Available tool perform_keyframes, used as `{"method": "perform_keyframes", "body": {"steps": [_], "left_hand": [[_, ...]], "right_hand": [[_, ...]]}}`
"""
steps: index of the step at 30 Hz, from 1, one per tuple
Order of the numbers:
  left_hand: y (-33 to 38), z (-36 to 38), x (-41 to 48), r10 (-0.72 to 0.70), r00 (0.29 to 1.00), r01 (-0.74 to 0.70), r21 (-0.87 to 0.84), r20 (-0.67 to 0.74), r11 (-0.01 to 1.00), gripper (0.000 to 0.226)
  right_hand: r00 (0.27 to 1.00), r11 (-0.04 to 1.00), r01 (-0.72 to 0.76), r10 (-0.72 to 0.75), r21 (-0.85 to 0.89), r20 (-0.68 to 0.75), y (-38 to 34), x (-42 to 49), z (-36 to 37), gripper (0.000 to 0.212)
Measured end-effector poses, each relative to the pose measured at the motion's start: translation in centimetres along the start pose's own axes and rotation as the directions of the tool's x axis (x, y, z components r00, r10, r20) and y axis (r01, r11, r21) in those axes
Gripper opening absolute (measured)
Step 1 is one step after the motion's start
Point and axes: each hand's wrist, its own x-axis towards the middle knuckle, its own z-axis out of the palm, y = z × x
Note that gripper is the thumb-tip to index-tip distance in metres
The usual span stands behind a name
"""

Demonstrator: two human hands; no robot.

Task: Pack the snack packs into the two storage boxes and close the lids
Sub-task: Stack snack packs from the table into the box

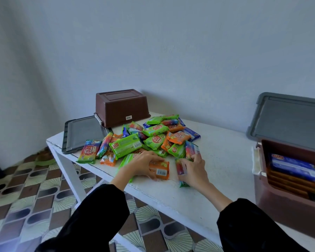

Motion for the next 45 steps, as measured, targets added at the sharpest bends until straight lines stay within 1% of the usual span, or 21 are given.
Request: {"method": "perform_keyframes", "body": {"steps": [3,5,8,10,12,14,16,19,22,25,27,30,32,36,40,42,45], "left_hand": [[-0.2,0.2,0.1,0.01,1.0,-0.009,0.007,-0.023,1.0,0.073],[-0.2,0.3,0.1,0.009,0.999,-0.009,0.009,-0.038,1.0,0.072],[-0.2,0.5,0.0,0.016,0.998,-0.013,0.044,-0.061,0.999,0.072],[0.0,0.5,-0.2,0.021,0.998,-0.016,0.07,-0.067,0.997,0.073],[0.1,0.5,-0.3,0.021,0.998,-0.016,0.074,-0.062,0.997,0.075],[0.3,0.5,-0.3,0.028,0.999,-0.025,0.063,-0.046,0.998,0.075],[0.5,0.4,-0.3,0.045,0.999,-0.043,0.067,-0.025,0.997,0.074],[0.8,-0.1,-0.1,0.069,0.998,-0.068,0.116,0.001,0.991,0.071],[1.3,-1.3,0.2,0.075,0.997,-0.074,0.103,-0.009,0.992,0.068],[2.6,-3.6,0.8,0.095,0.994,-0.091,0.076,-0.053,0.993,0.066],[4.1,-5.7,1.4,0.14,0.986,-0.133,0.083,-0.089,0.988,0.066],[7.0,-8.6,2.8,0.232,0.965,-0.222,0.088,-0.126,0.971,0.065],[9.2,-10.1,4.1,0.282,0.952,-0.274,0.081,-0.118,0.958,0.064],[14.7,-11.4,6.8,0.413,0.905,-0.407,0.078,-0.098,0.91,0.064],[21.3,-10.4,9.0,0.542,0.838,-0.538,0.082,-0.052,0.839,0.063],[24.5,-9.5,10.1,0.591,0.807,-0.589,0.071,-0.002,0.805,0.064],[29.1,-7.3,11.8,0.63,0.773,-0.634,0.053,0.075,0.772,0.072]], "right_hand": [[1.0,1.0,0.019,-0.019,0.005,-0.007,0.0,-0.5,0.5,0.054],[0.999,1.0,0.021,-0.021,0.013,0.05,0.2,-0.7,0.2,0.061],[0.983,1.0,0.024,-0.023,-0.006,0.183,0.6,-1.1,-0.6,0.073],[0.97,0.999,0.025,-0.017,-0.031,0.243,0.9,-1.2,-1.1,0.075],[0.965,1.0,0.015,-0.007,-0.027,0.262,1.2,-1.2,-1.3,0.075],[0.966,1.0,0.005,0.001,-0.024,0.259,1.3,-1.3,-1.0,0.075],[0.974,0.999,0.01,-0.001,-0.038,0.225,1.1,-1.4,-0.7,0.075],[0.98,1.0,0.012,-0.007,-0.026,0.199,0.7,-1.5,-1.3,0.075],[0.981,1.0,0.003,-0.007,0.022,0.195,0.5,-1.5,-3.6,0.076],[0.994,0.997,0.024,-0.031,0.074,0.107,0.4,-1.7,-7.4,0.075],[0.998,0.993,0.055,-0.058,0.103,0.029,0.4,-1.8,-10.2,0.072],[0.996,0.989,0.051,-0.041,0.14,-0.074,1.3,-2.0,-14.5,0.07],[0.993,0.99,0.025,-0.008,0.142,-0.121,2.6,-2.4,-17.2,0.071],[0.985,0.994,-0.069,0.081,0.084,-0.153,6.8,-4.1,-21.3,0.074],[0.981,0.986,-0.165,0.167,0.031,-0.098,11.7,-6.8,-24.3,0.074],[0.978,0.978,-0.207,0.208,0.028,-0.036,13.9,-8.2,-25.3,0.073],[0.968,0.969,-0.245,0.244,0.016,0.066,17.4,-9.6,-26.1,0.079]]}}
